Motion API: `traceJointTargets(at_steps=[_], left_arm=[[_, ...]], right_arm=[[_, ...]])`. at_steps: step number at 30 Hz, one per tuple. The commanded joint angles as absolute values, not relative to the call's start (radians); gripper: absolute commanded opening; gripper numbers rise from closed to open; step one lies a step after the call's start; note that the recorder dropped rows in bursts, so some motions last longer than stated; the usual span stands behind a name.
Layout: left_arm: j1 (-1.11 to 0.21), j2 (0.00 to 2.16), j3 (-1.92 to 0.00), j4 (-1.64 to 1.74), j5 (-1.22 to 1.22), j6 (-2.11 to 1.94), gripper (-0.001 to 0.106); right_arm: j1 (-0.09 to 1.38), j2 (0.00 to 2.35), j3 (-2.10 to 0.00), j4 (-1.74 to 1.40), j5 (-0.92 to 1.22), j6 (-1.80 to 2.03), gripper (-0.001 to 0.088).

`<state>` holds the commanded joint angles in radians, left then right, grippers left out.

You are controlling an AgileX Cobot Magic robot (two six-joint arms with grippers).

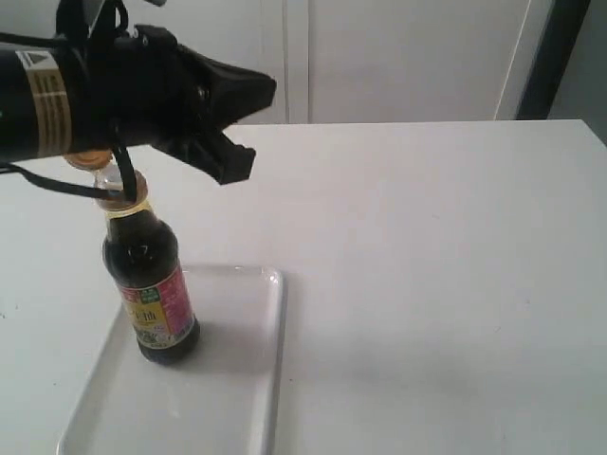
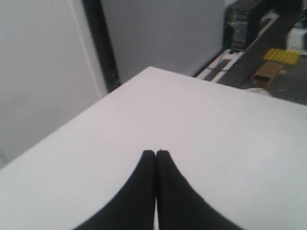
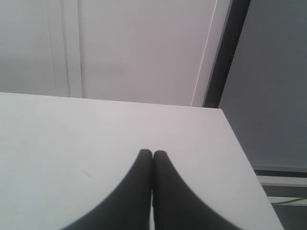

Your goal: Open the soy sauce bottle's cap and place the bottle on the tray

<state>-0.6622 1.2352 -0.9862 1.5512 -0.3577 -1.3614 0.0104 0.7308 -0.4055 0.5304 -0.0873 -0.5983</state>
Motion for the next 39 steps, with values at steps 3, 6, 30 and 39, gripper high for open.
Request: traceJointTargets(at_steps=[3,6,30,39], left_arm=[[-0.662,1.235,-1.04,1.667,-0.327,-1.361,0.0],[-0.662,1.235,-1.092,1.728,-0.221,-1.361,0.0],[-0.66,1.216,-1.123,0.463,0.794,-0.336,0.0],[-0.66,0.985,-1.044,0.402,0.821,-0.321,0.0]], right_arm=[[0.01,0.731,-0.405,0.53,-0.092,-0.598,0.0],[0.01,0.731,-0.405,0.53,-0.092,-0.598,0.0],[0.01,0.753,-0.437,0.518,-0.012,-0.676,0.0],[-0.013,0.757,-0.596,0.107,0.676,-0.284,0.0]])
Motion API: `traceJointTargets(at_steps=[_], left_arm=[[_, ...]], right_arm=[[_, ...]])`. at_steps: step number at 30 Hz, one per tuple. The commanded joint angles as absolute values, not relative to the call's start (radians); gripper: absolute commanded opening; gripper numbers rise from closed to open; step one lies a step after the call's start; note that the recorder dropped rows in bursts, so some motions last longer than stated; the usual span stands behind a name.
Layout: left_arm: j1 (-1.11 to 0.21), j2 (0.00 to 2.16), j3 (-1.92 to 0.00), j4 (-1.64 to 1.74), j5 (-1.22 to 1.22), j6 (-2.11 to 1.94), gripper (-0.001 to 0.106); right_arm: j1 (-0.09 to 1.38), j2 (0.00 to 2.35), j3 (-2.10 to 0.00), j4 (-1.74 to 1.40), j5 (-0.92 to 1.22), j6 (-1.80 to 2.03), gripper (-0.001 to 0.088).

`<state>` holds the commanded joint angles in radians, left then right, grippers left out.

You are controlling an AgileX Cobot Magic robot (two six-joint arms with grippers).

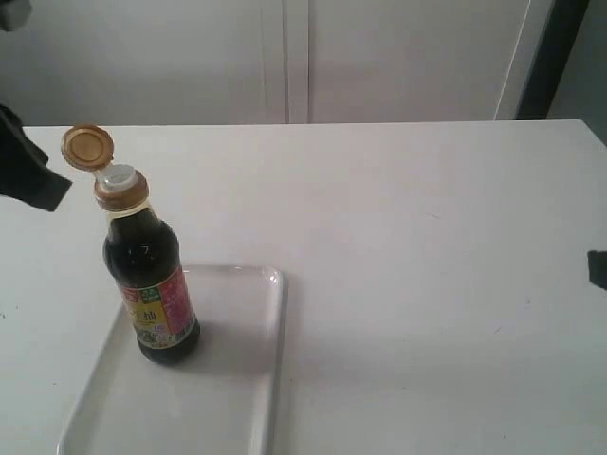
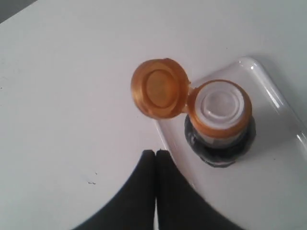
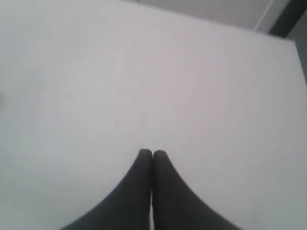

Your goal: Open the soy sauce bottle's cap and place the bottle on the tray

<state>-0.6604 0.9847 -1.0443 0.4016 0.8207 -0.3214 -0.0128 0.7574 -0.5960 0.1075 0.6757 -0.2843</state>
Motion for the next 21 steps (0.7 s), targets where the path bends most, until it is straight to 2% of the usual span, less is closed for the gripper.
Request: traceJointTargets(at_steps=[4,11,15,21], left_arm=[[-0.66,0.947,-0.976,0.406,0.811,-0.376,0.0],[-0.66,0.903,-0.883,0.431,0.787,-0.495,0.0],[-0.66,0.859,-0.825,0.419,0.763,-0.506,0.0],[-0.66,0.734,-0.733,0.424,0.685,-0.524,0.0]], right_arm=[[-0.013,0.749,-0.641,-0.075,0.854,-0.138,0.0],[-0.013,0.727,-0.606,-0.207,0.904,-0.024,0.0],[-0.013,0.673,-0.573,-0.169,0.872,-0.018,0.0],[-0.013,0.461,-0.511,-0.176,0.763,0.009,0.0]])
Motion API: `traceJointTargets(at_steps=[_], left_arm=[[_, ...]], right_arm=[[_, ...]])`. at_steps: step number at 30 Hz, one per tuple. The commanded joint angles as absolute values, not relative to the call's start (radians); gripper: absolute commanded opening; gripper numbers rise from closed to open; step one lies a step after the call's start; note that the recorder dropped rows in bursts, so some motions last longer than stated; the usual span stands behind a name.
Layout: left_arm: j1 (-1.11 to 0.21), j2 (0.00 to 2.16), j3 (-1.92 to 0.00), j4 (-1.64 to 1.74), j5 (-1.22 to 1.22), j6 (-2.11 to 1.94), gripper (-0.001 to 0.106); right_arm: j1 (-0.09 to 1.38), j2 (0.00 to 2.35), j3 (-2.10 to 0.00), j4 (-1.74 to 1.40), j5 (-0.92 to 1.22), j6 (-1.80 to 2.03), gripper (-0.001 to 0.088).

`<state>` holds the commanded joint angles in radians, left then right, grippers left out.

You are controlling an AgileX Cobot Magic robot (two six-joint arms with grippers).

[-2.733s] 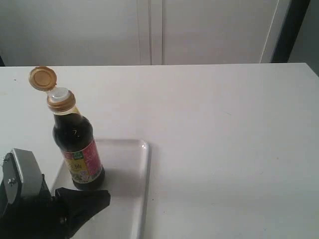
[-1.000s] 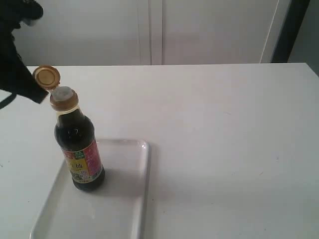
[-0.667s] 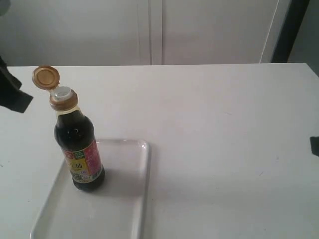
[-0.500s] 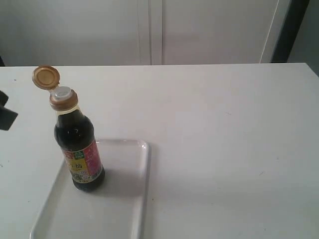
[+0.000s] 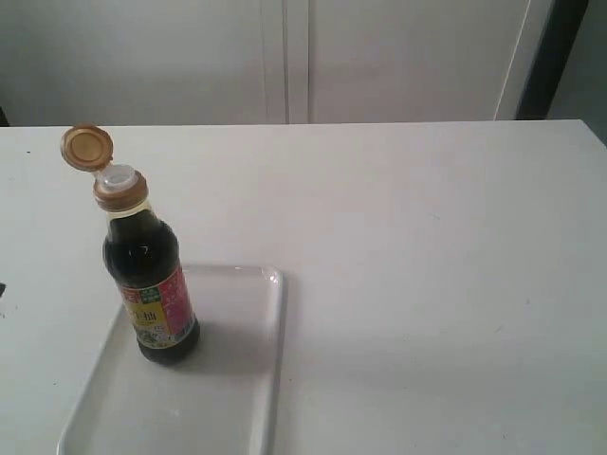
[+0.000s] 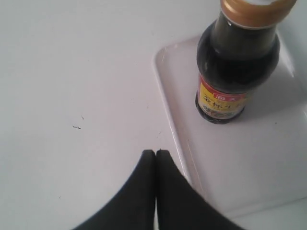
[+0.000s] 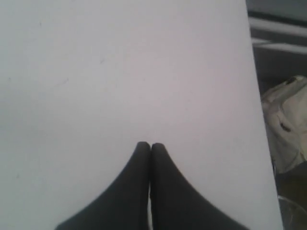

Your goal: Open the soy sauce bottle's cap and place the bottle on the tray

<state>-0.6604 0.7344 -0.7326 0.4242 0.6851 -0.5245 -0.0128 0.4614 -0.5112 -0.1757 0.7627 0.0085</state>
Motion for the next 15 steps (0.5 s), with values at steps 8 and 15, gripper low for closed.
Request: traceJointTargets(at_steps=[8,15], left_arm=[[-0.66,0.6,-0.566,0.424,0.479,-0.542,0.0],[-0.66,0.466,-0.454,0.419,0.351,-0.596,0.0]], right_arm=[[-0.013,0.239,-0.36,-0.115,0.496,0.015,0.0],[-0.013,0.162,-0.358,-0.103,0.471,0.031,0.0]])
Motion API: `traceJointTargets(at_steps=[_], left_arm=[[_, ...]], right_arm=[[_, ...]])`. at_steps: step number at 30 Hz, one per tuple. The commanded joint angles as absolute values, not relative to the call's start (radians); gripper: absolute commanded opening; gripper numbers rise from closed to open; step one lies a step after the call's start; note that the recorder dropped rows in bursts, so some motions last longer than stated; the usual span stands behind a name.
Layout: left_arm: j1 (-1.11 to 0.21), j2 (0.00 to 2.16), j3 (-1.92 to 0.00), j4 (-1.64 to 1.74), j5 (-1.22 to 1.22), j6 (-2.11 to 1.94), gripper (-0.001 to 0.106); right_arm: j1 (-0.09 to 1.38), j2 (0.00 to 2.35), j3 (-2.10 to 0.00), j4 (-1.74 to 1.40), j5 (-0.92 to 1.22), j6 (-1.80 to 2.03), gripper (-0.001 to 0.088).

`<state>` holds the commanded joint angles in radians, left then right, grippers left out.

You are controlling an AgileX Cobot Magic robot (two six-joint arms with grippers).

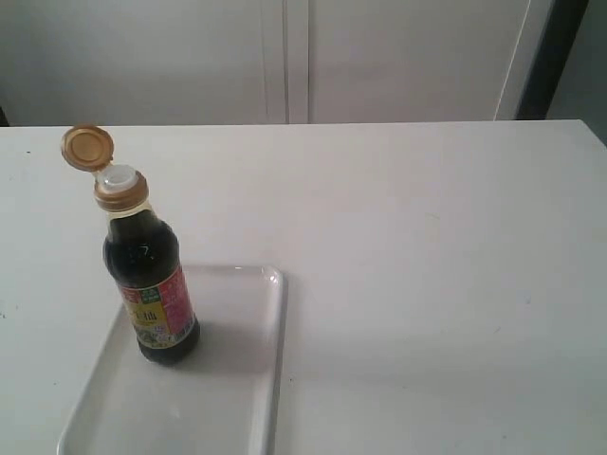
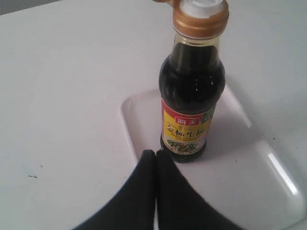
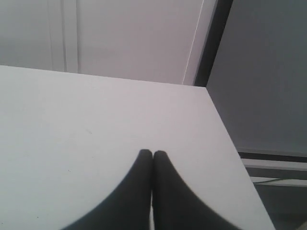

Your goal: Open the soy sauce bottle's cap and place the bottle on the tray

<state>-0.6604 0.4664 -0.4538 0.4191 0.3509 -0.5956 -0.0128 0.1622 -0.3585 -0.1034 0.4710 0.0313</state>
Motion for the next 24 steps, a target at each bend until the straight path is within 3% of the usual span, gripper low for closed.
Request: traceJointTargets(at_steps=[15,24], left_arm=[[-0.66,0.452,-0.454,0.461,0.323,-0.548,0.0],[-0.66,0.422,-0.408,0.068,0.223,-0.089,0.0]], right_arm=[[-0.013,0.162,-0.358,-0.103,0.474,0.031,0.0],[-0.013,0.162,-0.358,-0.103,0.474,0.031,0.0]])
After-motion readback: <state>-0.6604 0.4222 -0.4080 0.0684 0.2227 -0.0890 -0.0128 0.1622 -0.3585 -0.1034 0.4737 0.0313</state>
